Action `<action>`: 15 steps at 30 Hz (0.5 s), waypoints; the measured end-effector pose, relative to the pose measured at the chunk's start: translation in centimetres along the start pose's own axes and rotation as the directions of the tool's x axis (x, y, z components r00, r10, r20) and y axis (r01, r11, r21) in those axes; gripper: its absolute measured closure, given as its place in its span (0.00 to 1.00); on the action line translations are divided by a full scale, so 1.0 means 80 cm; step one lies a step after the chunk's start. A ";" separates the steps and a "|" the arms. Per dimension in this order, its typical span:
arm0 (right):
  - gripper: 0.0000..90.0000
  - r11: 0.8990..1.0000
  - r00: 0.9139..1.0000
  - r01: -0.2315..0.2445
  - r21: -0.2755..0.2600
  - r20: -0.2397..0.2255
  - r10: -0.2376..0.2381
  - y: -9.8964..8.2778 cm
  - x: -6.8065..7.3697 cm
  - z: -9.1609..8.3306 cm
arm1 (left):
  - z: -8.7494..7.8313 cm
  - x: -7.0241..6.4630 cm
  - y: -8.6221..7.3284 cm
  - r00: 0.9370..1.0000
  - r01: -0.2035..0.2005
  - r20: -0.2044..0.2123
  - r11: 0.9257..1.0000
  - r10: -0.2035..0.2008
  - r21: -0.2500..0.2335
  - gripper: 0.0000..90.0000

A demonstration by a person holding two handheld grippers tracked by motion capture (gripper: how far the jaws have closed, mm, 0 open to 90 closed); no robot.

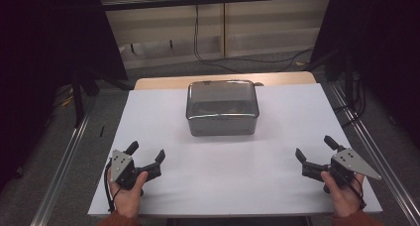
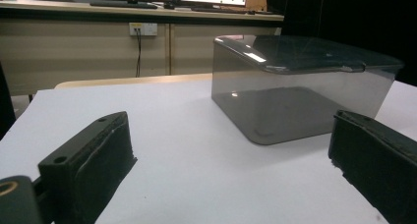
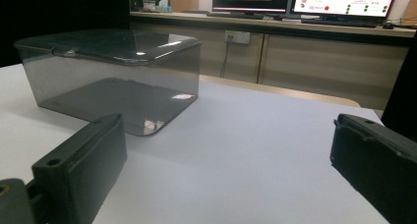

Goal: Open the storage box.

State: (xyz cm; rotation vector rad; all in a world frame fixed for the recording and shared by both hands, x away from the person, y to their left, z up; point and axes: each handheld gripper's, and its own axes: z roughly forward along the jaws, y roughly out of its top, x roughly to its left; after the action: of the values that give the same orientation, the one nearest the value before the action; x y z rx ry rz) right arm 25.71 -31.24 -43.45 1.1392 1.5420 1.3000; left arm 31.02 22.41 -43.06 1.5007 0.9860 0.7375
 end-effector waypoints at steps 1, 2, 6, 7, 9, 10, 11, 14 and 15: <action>0.00 1.000 1.000 0.002 0.003 -0.003 -0.002 0.000 0.000 0.000 | 0.000 0.000 0.000 1.000 0.000 0.001 1.000 0.000 -0.004 0.04; 0.00 1.000 1.000 0.003 0.006 -0.007 -0.003 -0.001 0.001 0.001 | 0.000 0.001 0.001 1.000 -0.005 -0.003 1.000 0.005 -0.004 0.04; 0.00 1.000 1.000 0.008 0.019 -0.025 -0.007 -0.001 0.005 0.004 | 0.001 0.001 0.000 1.000 0.001 -0.004 1.000 -0.001 0.007 0.04; 0.00 1.000 0.999 0.010 0.021 -0.032 -0.009 -0.002 0.006 0.005 | 0.001 0.001 0.000 1.000 0.003 -0.005 1.000 -0.003 0.006 0.04; 0.00 1.000 0.999 0.013 0.019 -0.041 -0.012 -0.002 0.008 0.006 | 0.001 0.000 -0.001 1.000 0.006 0.004 1.000 -0.007 0.011 0.04; 0.00 1.000 0.999 0.010 0.020 -0.047 -0.009 -0.002 0.008 0.006 | 0.001 0.000 -0.001 1.000 0.003 0.005 1.000 -0.003 0.012 0.04; 0.00 1.000 0.999 0.013 0.021 -0.048 -0.012 -0.002 0.009 0.007 | 0.001 0.000 -0.001 1.000 0.002 0.015 1.000 -0.003 0.009 0.04; 0.00 1.000 0.999 0.001 0.025 -0.051 0.001 -0.002 0.010 0.009 | 0.002 -0.002 0.000 1.000 -0.007 0.024 1.000 0.007 0.009 0.04; 0.00 1.000 0.999 0.000 0.026 -0.051 0.001 -0.002 0.010 0.010 | 0.002 -0.002 -0.001 1.000 -0.007 0.024 1.000 0.006 0.012 0.04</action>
State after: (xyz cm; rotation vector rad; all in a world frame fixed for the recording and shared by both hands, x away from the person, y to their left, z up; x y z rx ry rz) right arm 26.23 -30.24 -43.73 1.1304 1.6008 1.3219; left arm 31.08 22.15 -43.14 1.5203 0.9694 0.7178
